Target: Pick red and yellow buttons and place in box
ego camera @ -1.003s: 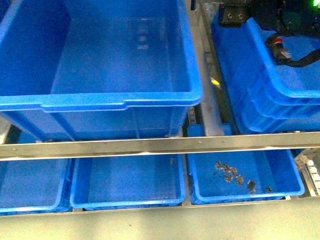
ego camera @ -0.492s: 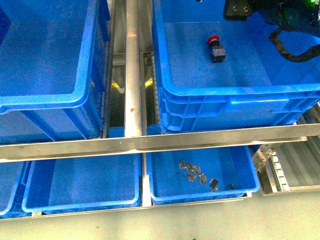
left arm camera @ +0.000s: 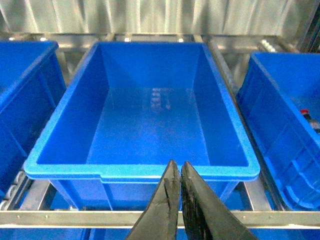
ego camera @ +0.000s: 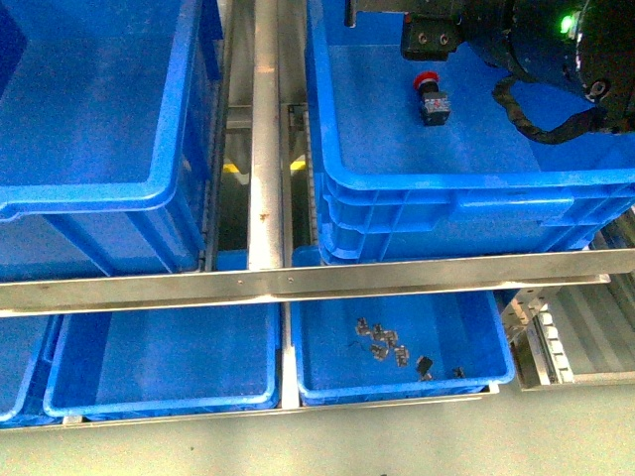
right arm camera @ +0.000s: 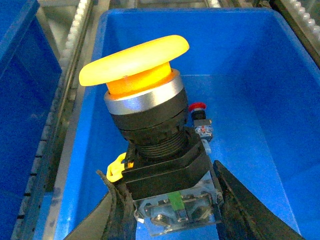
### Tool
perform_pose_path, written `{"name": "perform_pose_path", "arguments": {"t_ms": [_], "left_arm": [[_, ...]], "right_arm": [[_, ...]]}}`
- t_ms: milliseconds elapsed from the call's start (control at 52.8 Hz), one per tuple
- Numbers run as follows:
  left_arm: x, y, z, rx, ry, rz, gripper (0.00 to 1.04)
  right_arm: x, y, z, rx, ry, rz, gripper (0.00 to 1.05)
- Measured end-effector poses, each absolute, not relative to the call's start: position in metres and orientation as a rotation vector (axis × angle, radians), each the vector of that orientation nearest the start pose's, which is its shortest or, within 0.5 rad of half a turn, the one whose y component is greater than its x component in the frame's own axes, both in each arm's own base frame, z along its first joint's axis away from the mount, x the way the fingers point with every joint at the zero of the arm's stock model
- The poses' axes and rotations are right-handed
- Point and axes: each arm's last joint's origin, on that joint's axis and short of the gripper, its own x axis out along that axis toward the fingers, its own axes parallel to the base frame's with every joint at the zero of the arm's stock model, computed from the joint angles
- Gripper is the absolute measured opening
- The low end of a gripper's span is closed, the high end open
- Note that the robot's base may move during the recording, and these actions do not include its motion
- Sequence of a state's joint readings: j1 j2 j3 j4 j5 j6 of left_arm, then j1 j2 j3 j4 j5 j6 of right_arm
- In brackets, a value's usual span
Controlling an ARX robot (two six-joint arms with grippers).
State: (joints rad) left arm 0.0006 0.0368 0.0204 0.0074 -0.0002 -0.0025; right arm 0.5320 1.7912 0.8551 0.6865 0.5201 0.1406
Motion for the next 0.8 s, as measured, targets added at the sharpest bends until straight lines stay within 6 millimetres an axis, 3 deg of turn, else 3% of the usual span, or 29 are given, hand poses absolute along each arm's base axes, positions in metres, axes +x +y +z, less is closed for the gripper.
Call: {"name": "perform_pose_path", "arguments": {"t_ms": [322,435,473,795], "left_arm": [[0.097,0.000,0.169,-0.004,-0.005,0.001,0.05],[0.097,0.000,0.169,-0.004,-0.005,0.001,0.24],[0.097,0.000,0.169,-0.004,-0.005,0.001,0.35],[0.097,0.000,0.169,-0.004,-0.005,0.001,0.87]], "right_arm": [[0.321,0.171,0.173,0.042,0.224,-0.013,0.33],[0.329,0.163,0.166,0.063,0.251,-0.009,0.33],[0.337,0.159,0.163,0.062,0.267,-0.011,0.33],[0.414,0.140,0.148,-0.009,0.339,0.018,0.33]]}}
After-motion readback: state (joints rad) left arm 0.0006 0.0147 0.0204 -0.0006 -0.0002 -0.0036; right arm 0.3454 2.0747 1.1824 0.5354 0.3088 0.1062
